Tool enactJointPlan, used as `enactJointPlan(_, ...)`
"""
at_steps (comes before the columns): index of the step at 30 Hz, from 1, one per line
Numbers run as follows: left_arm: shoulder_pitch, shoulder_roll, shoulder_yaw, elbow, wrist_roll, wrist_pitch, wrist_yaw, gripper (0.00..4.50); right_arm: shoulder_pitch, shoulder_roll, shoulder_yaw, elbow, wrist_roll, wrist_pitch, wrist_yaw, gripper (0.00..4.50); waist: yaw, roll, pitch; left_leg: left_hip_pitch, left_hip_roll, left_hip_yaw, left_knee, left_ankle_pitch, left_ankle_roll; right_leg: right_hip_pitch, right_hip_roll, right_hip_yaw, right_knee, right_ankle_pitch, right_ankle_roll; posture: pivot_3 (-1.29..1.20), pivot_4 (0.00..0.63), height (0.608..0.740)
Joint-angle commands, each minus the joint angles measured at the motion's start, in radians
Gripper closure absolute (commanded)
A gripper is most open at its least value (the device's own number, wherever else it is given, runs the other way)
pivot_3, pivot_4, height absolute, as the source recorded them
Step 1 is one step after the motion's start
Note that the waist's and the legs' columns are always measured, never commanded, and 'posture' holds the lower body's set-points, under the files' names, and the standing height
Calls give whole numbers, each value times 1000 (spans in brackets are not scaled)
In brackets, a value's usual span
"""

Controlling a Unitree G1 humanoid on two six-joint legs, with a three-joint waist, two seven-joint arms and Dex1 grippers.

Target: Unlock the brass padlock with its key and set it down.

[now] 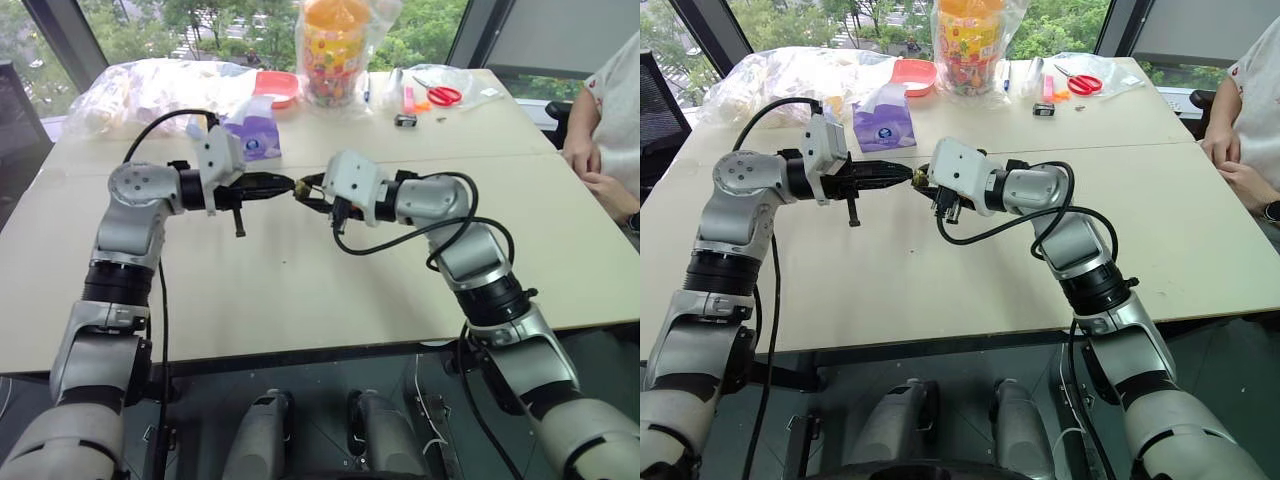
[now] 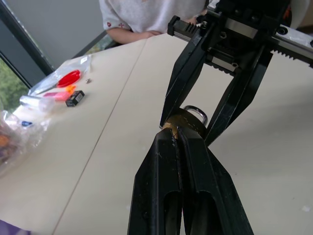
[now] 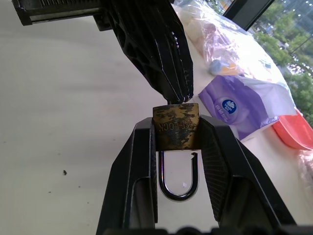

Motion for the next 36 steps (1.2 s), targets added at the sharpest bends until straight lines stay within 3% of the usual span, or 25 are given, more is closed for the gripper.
enactJointPlan(1,-51,5,20,46,-78,291,6,4478,-55,-25,-14,-68,-58,-135,-45,3820,-1,0,0,0,0,0,0,0,0,0,0,0,0,0,0,0,150,740)
enactJointPlan(4,-110,20,72,123,-152,459,5,3720,-56,-33,2,-59,-101,-205,-63,3820,-5,0,0,0,0,0,0,0,0,0,1,0,0,1,2,0,150,740)
enactJointPlan(6,-128,29,87,142,-177,510,-4,2851,-56,-31,6,-55,-119,-236,-71,3820,-10,0,0,0,0,0,0,0,0,0,1,0,0,1,3,0,150,740)
enactJointPlan(21,-109,64,97,81,-232,583,-116,2851,-41,-40,10,-30,-178,-299,-74,3820,-5,0,0,0,2,-1,0,0,0,0,3,1,0,0,0,0,150,740)
enactJointPlan(36,-150,-21,95,119,-230,566,-71,2851,-35,-31,21,-44,-183,-290,-70,3820,-4,0,0,0,2,0,0,0,0,0,3,1,0,0,0,0,150,740)
